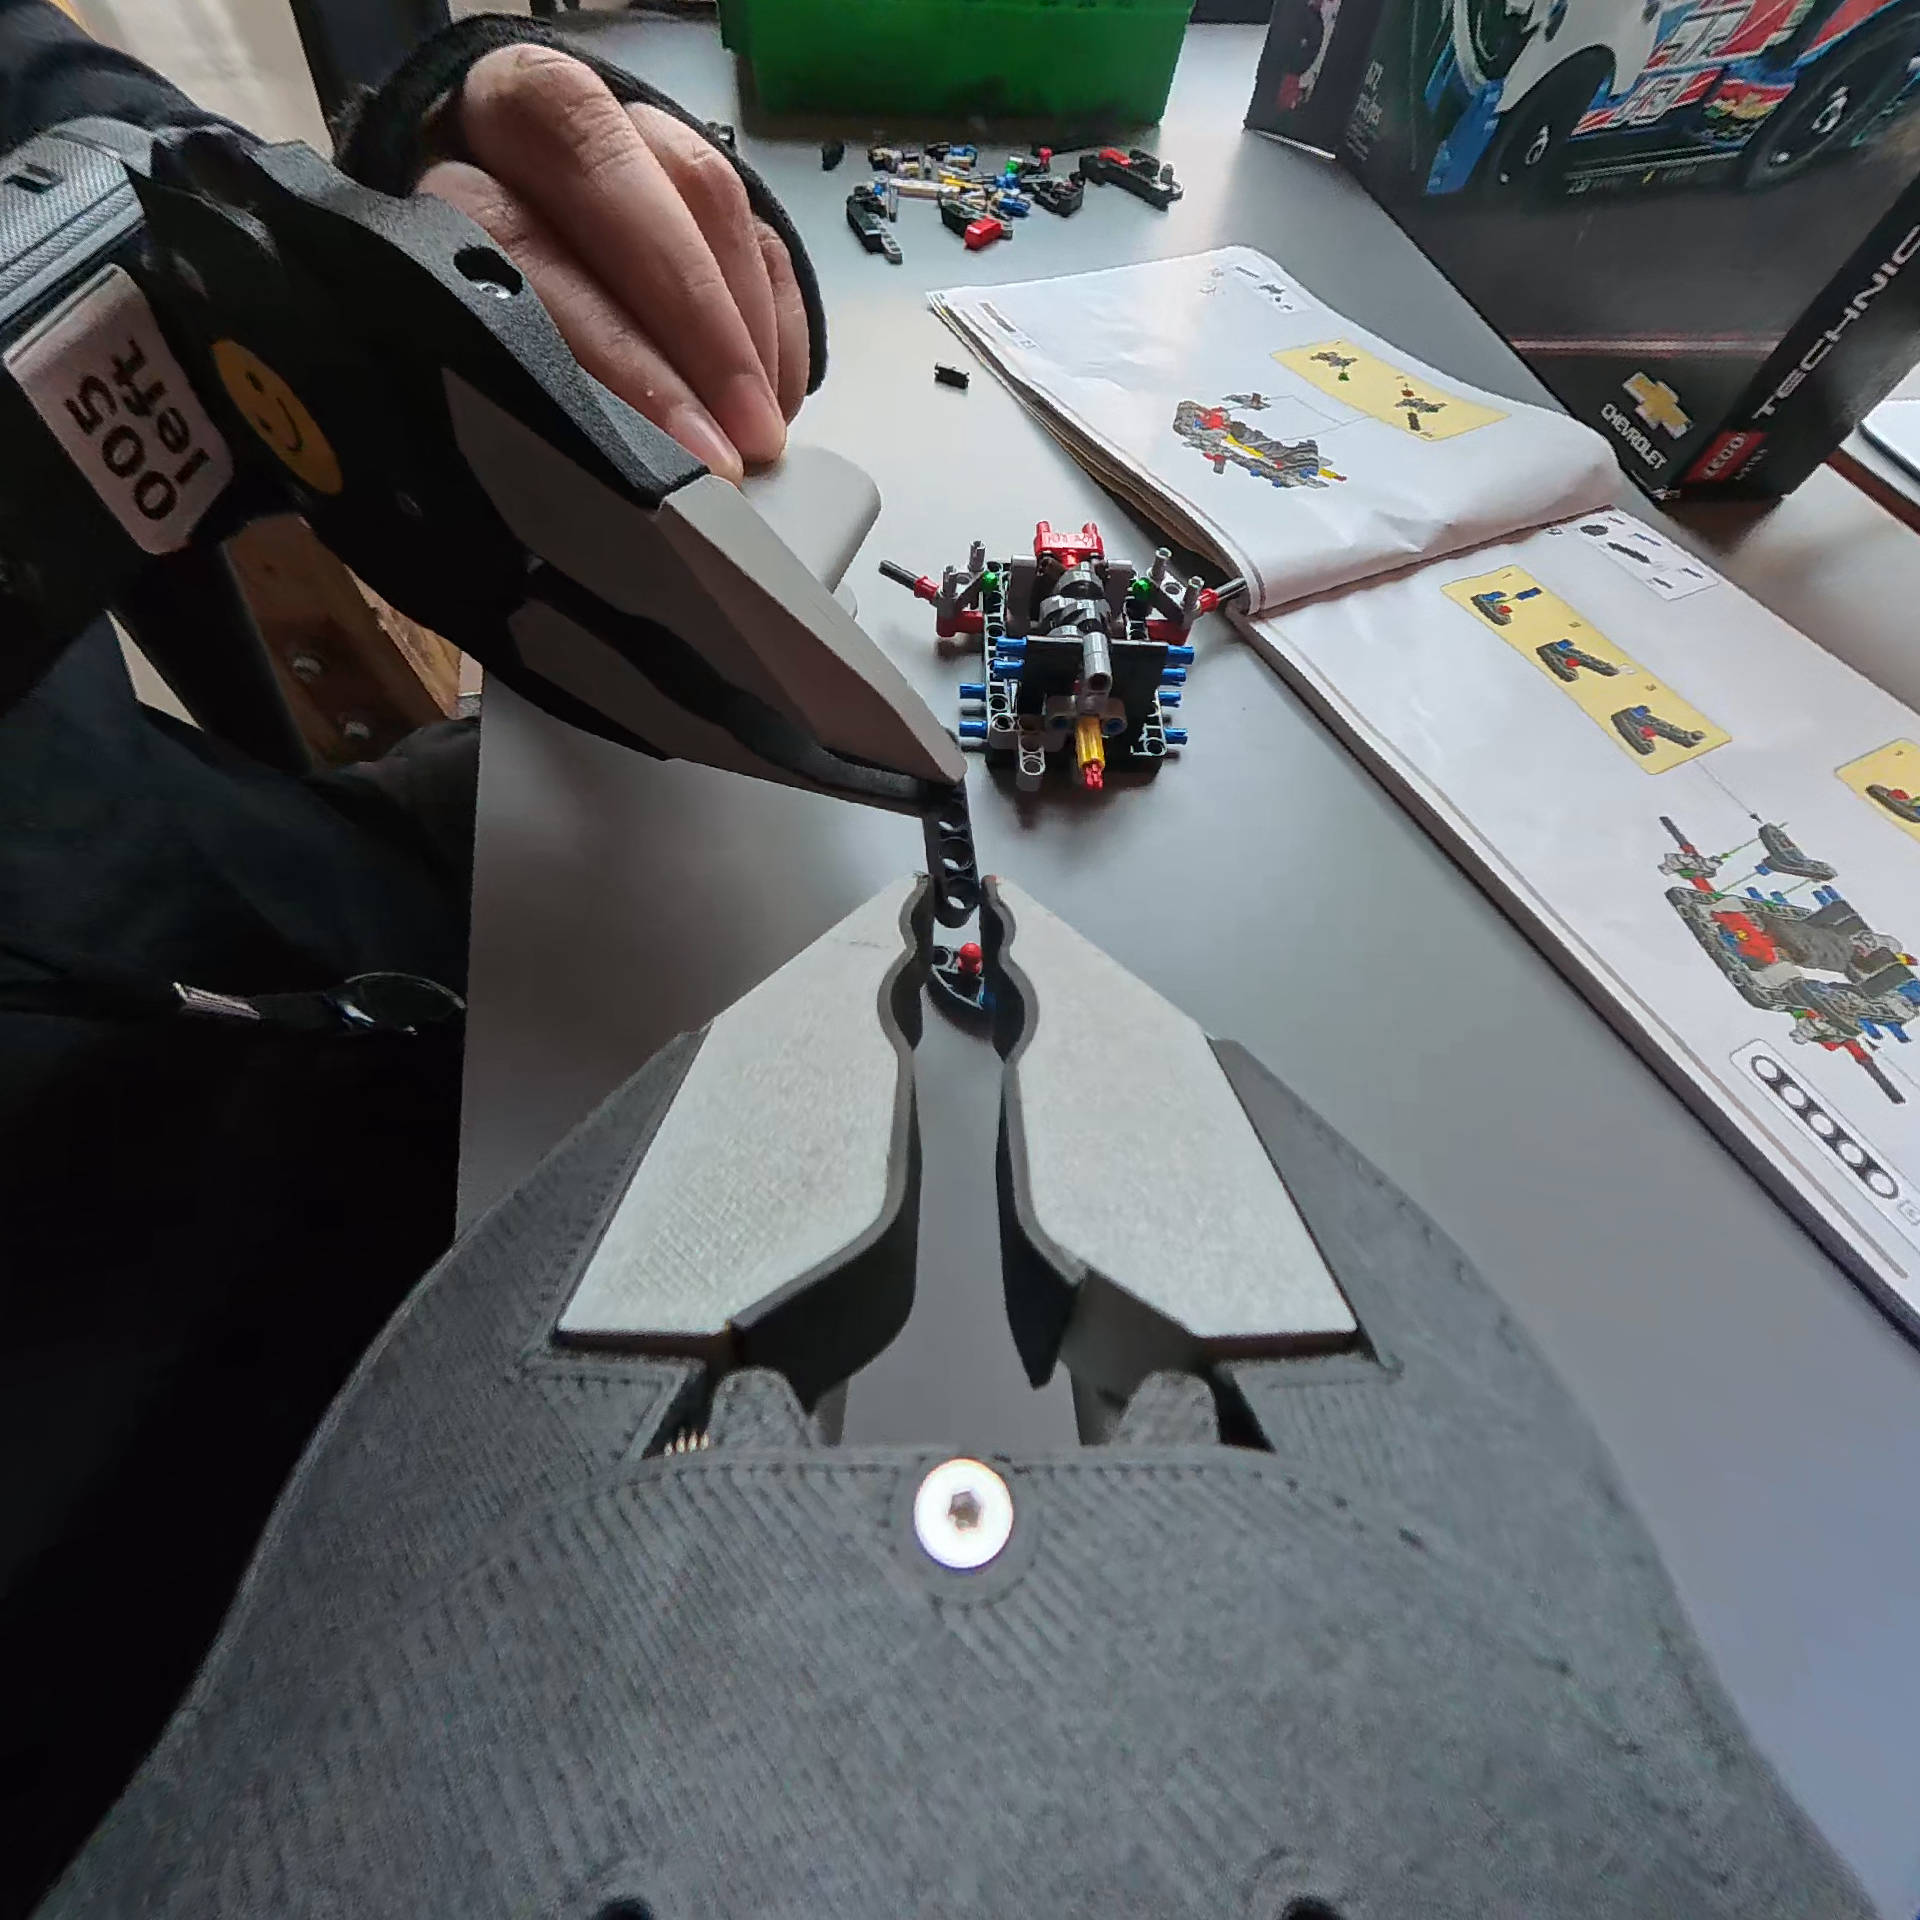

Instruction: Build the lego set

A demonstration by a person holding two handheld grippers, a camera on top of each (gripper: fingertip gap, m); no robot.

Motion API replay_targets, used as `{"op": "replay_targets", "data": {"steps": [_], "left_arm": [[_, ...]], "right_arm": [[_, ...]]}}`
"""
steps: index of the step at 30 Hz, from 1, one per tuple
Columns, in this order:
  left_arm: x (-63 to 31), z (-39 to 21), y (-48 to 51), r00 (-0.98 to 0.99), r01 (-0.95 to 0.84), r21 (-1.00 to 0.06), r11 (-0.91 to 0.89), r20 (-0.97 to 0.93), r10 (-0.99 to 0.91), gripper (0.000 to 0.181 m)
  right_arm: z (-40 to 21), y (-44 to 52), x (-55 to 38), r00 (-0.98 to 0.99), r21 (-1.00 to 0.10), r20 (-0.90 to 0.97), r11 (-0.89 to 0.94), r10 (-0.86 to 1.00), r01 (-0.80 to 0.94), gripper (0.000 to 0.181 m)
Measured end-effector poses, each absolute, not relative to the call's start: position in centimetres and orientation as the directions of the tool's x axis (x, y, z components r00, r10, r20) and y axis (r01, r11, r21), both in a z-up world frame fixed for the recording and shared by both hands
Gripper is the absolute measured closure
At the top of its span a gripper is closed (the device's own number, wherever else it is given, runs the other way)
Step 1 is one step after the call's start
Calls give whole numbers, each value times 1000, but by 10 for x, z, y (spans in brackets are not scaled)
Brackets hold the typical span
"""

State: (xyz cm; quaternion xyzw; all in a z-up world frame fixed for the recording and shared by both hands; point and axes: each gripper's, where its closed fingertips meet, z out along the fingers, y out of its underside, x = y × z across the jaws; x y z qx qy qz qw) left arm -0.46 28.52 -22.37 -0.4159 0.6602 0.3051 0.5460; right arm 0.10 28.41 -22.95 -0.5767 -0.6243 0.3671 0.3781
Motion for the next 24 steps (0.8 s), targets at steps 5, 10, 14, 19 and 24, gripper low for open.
{"op": "replay_targets", "data": {"steps": [5,10,14,19,24], "left_arm": [[-5,-234,287,-13,-881,-141,451,-947,-320,171],[-18,-245,286,143,-878,-374,300,-801,-581,161],[-17,-255,274,333,-791,-609,50,-498,-801,156],[-8,-265,278,435,-715,-679,-166,-245,-867,155],[-12,-286,282,512,-729,-617,-298,-201,-835,156]], "right_arm": [[-233,285,4,-45,-875,92,102,995,473,177],[-243,299,13,23,-853,103,77,994,517,177],[-241,317,28,112,-869,49,-14,992,495,177],[-252,312,32,105,-853,-50,-97,993,512,177],[-261,313,36,120,-827,-10,-75,993,557,177]]}}
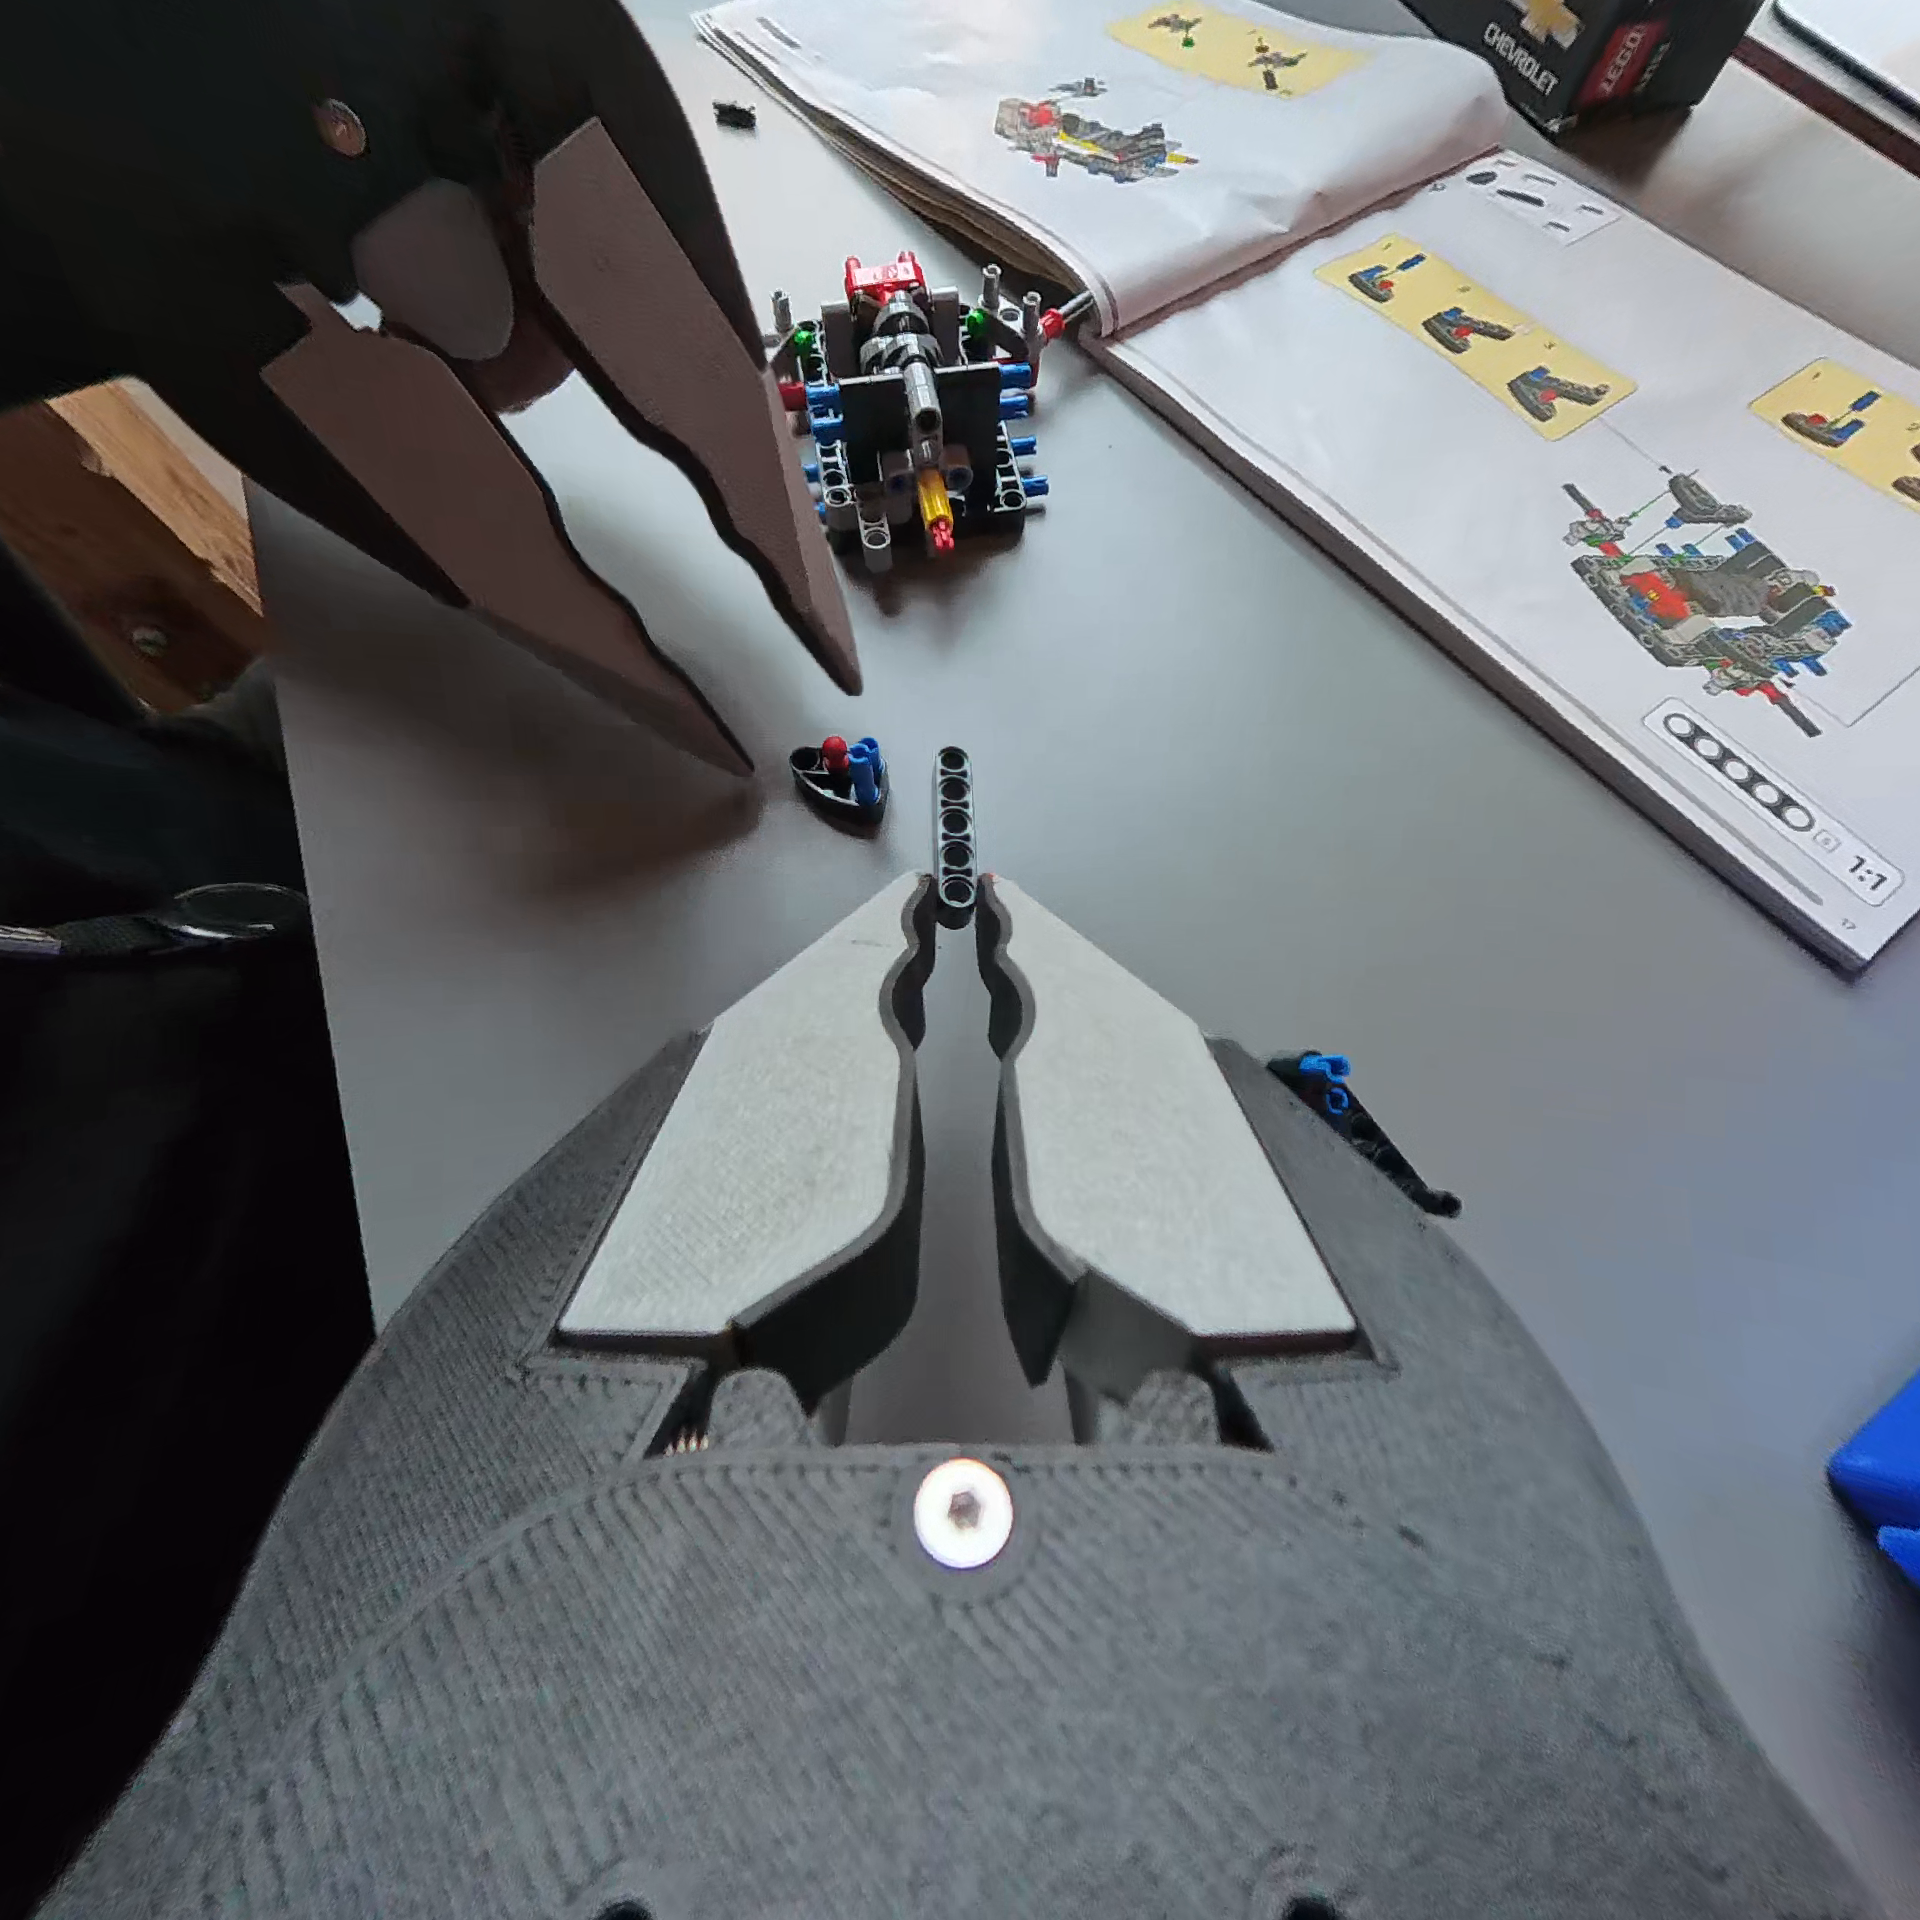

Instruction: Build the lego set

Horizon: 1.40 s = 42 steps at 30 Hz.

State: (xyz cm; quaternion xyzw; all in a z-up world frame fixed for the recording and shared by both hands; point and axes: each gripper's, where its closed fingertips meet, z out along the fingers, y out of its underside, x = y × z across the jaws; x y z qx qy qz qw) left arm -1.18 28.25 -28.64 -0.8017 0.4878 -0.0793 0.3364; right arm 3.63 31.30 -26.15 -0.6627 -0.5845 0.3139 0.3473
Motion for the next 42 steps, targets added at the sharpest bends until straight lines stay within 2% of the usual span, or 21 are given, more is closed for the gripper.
{"op": "replay_targets", "data": {"steps": [7,14,17,21,24,26,39,42], "left_arm": [[4,-291,275,535,-676,-648,-350,-105,-838,165],[-7,-282,275,534,-696,-644,-317,-169,-829,168],[-5,-264,274,514,-683,-685,-255,-202,-834,161],[14,-250,272,466,-620,-755,-214,-134,-874,152],[16,-254,275,443,-611,-758,-226,-91,-892,160],[16,-253,271,417,-598,-768,-227,-56,-907,173],[3,-253,280,372,-608,-779,-155,-108,-922,177],[1,-256,282,383,-608,-772,-188,-78,-920,177]], "right_arm": [[-261,310,35,112,-830,-31,-88,993,551,177],[-252,295,35,15,-851,1,-7,1000,525,177],[-241,276,35,-76,-887,27,60,997,459,177],[-244,266,29,-128,-884,38,93,991,459,177],[-244,267,23,-141,-885,37,98,989,456,178],[-243,268,20,-146,-883,53,115,988,454,178],[-246,283,9,-169,-861,111,180,979,475,178],[-249,286,7,-174,-846,138,207,975,491,178]]}}
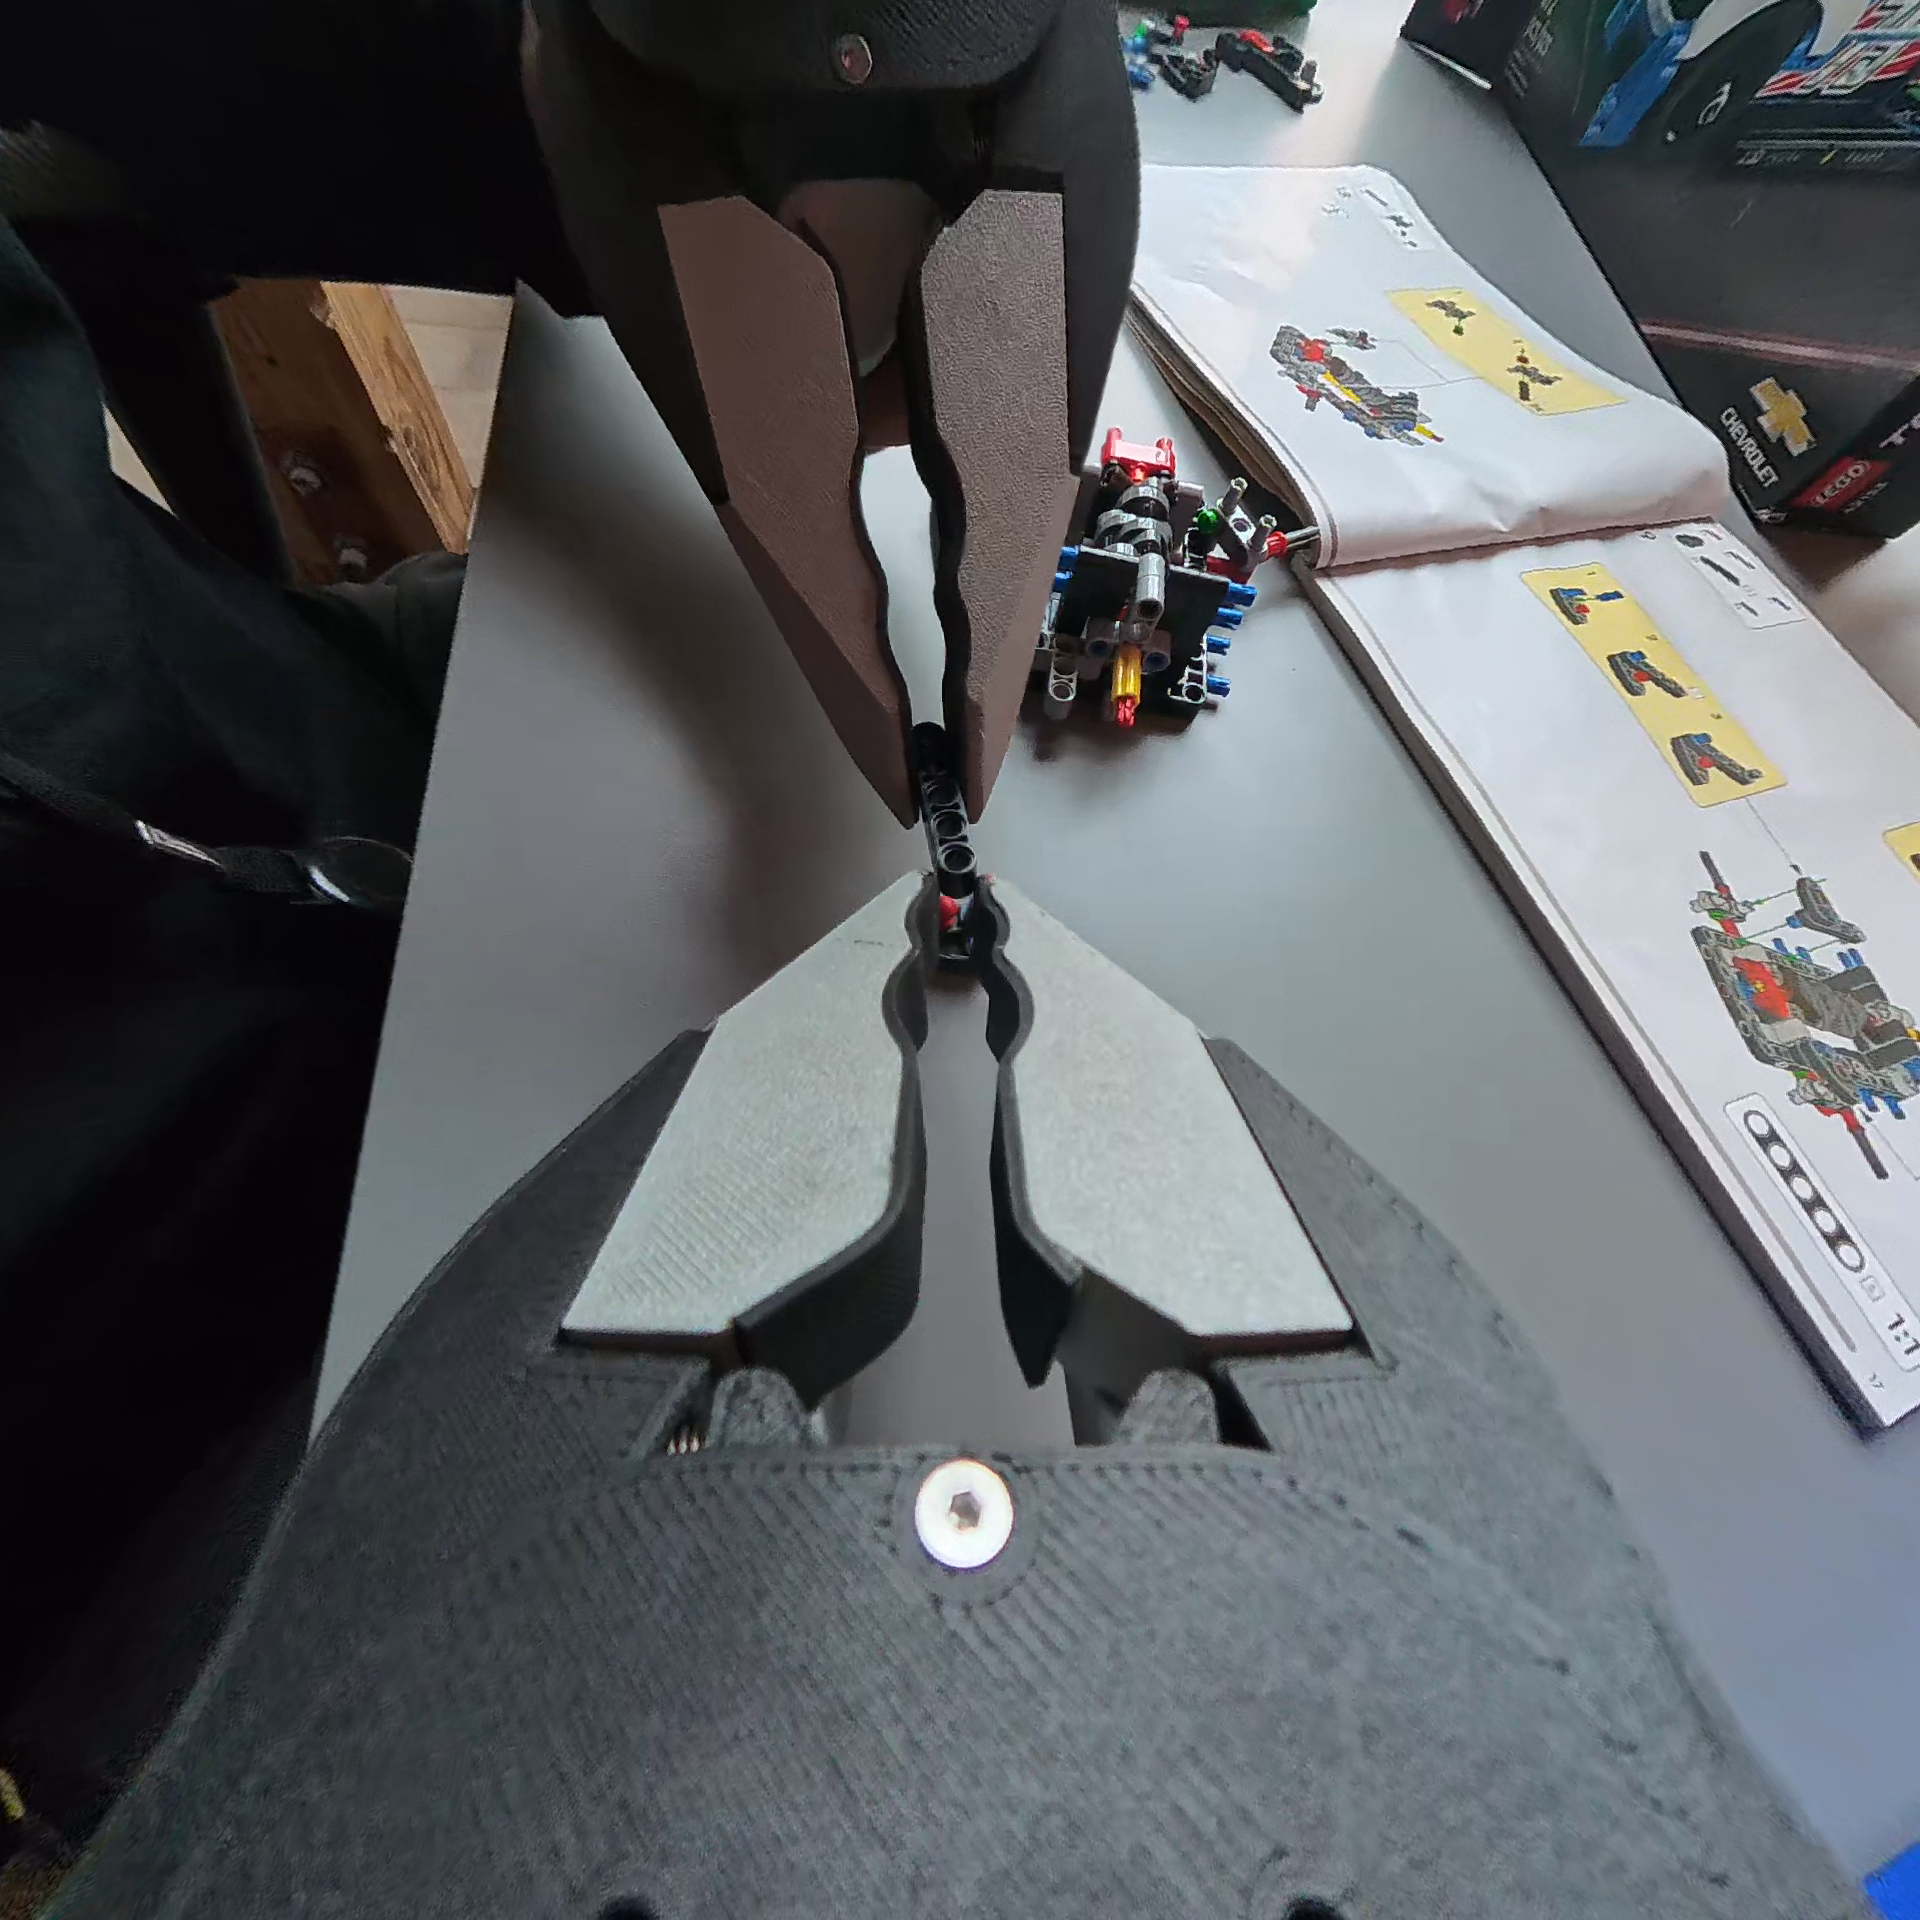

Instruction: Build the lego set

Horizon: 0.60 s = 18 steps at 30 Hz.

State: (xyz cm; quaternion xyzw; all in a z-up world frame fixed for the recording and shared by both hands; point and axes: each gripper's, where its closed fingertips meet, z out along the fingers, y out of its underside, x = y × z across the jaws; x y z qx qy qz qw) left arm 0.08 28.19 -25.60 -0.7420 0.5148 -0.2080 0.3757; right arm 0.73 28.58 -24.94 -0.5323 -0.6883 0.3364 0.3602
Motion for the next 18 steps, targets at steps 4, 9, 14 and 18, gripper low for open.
{"op": "replay_targets", "data": {"steps": [4,9,14,18], "left_arm": [[2,-257,284,384,-586,-781,-214,-35,-923,174],[3,-257,285,372,-574,-794,-201,-34,-928,177],[1,-259,290,344,-628,-756,-184,-57,-937,178],[-1,-262,291,306,-683,-713,-159,-82,-949,177]], "right_arm": [[-253,288,4,-175,-845,115,189,978,499,179],[-255,288,5,-185,-858,81,163,979,487,179],[-255,295,4,-162,-856,107,173,981,486,175],[-257,295,2,-180,-845,144,216,973,489,176]]}}
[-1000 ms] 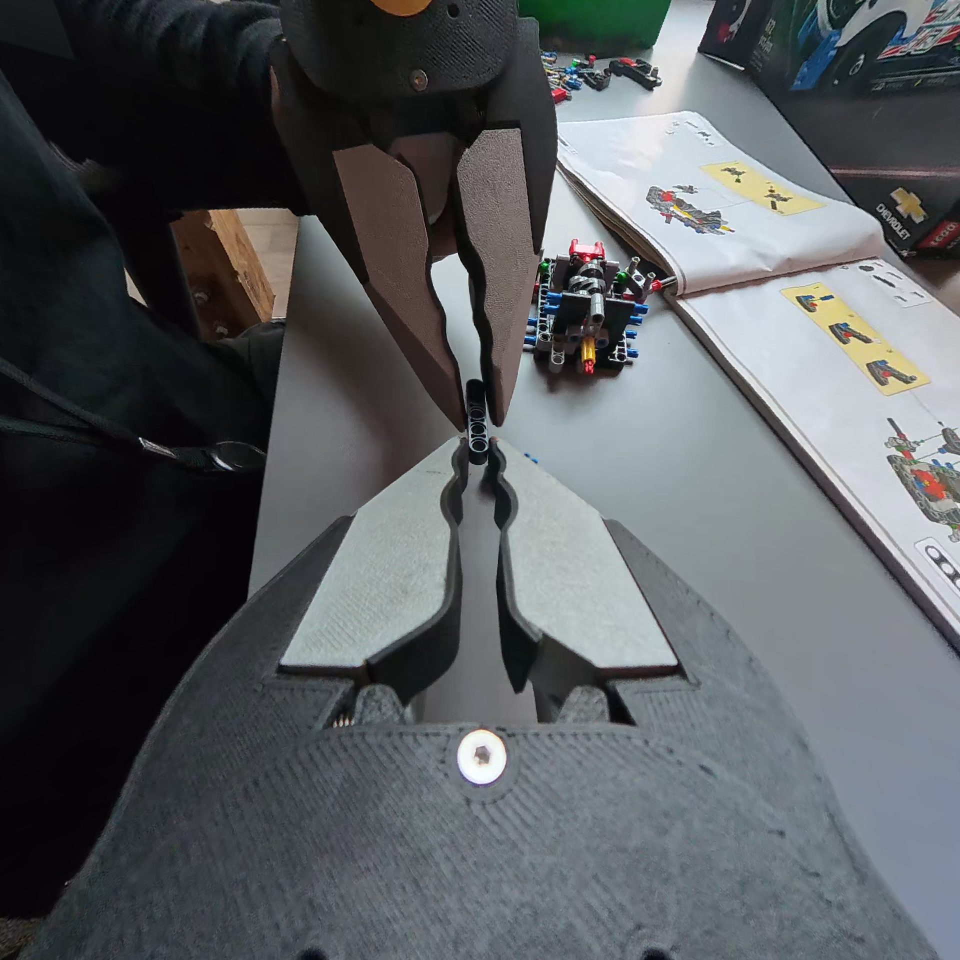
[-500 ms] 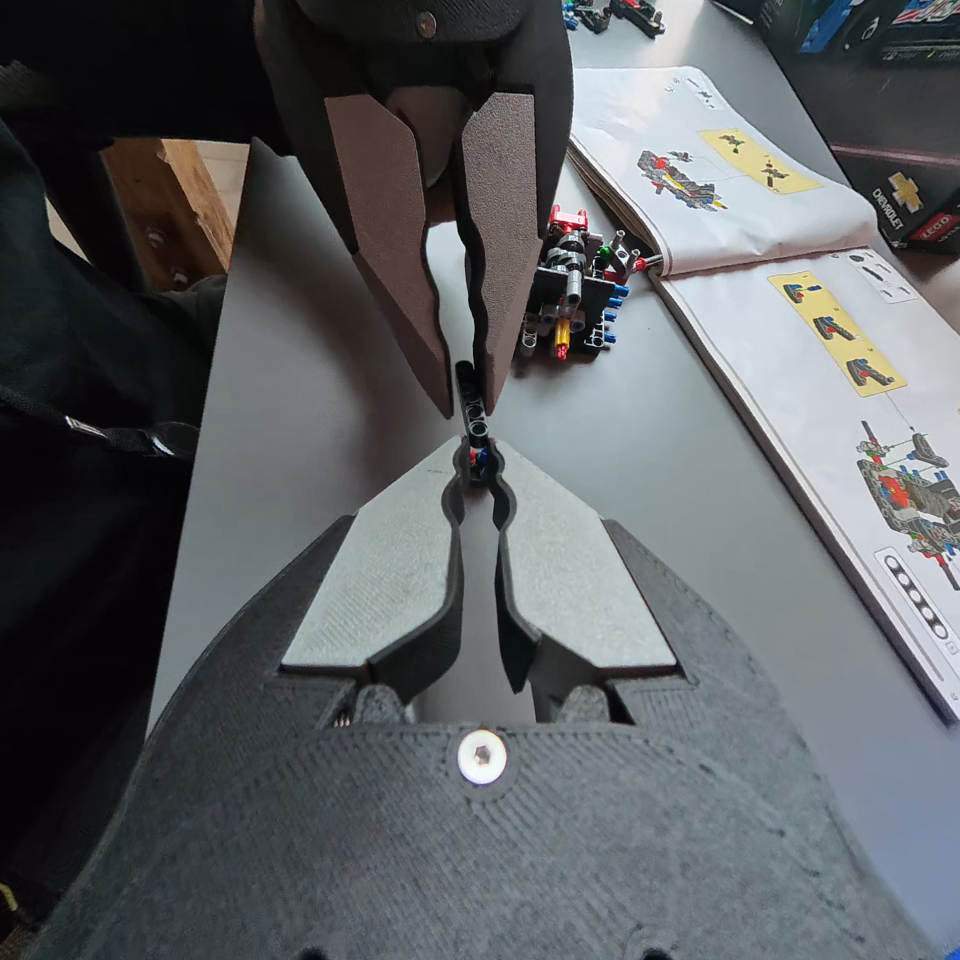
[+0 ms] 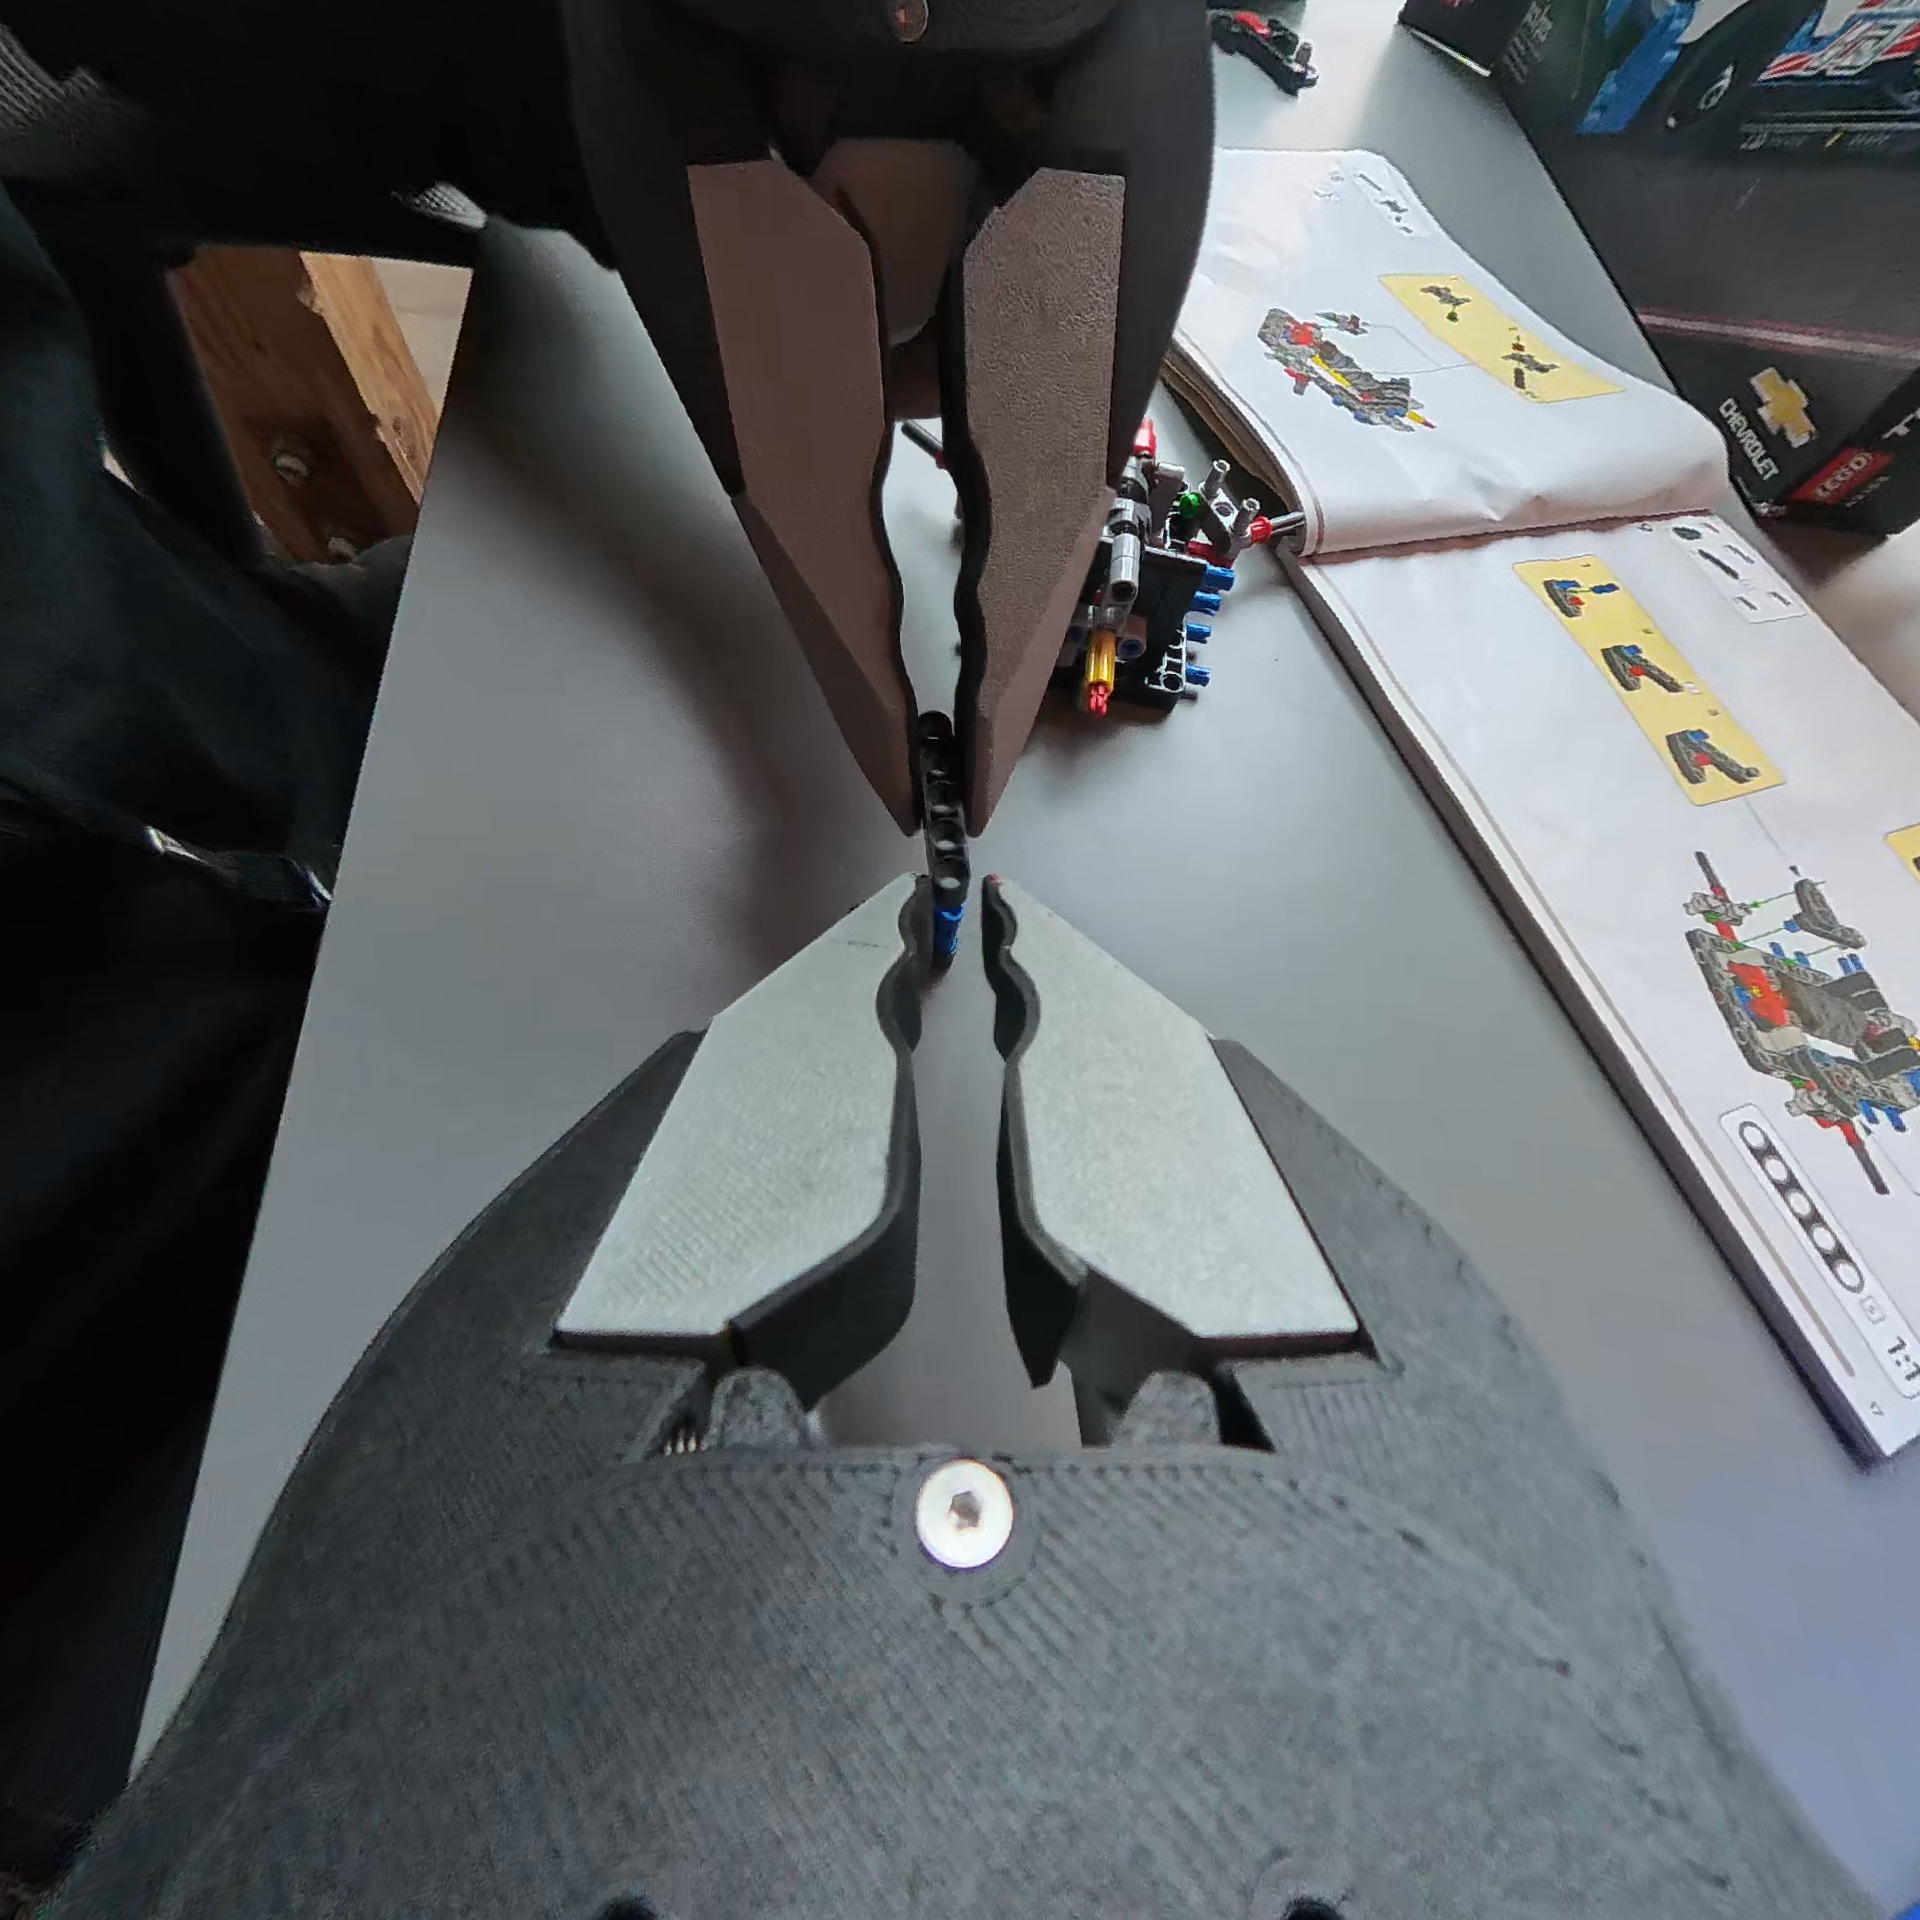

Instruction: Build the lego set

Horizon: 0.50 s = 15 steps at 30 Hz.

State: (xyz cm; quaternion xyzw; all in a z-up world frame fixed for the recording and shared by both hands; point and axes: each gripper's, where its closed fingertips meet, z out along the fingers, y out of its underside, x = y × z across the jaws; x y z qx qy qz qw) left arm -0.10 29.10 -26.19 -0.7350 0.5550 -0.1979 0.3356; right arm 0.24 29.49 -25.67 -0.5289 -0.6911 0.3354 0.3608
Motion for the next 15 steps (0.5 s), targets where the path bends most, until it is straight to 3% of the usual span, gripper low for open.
{"op": "replay_targets", "data": {"steps": [15], "left_arm": [[1,-271,294,319,-693,-696,-191,-58,-946,177]], "right_arm": [[-263,295,1,-212,-821,128,223,969,525,178]]}}
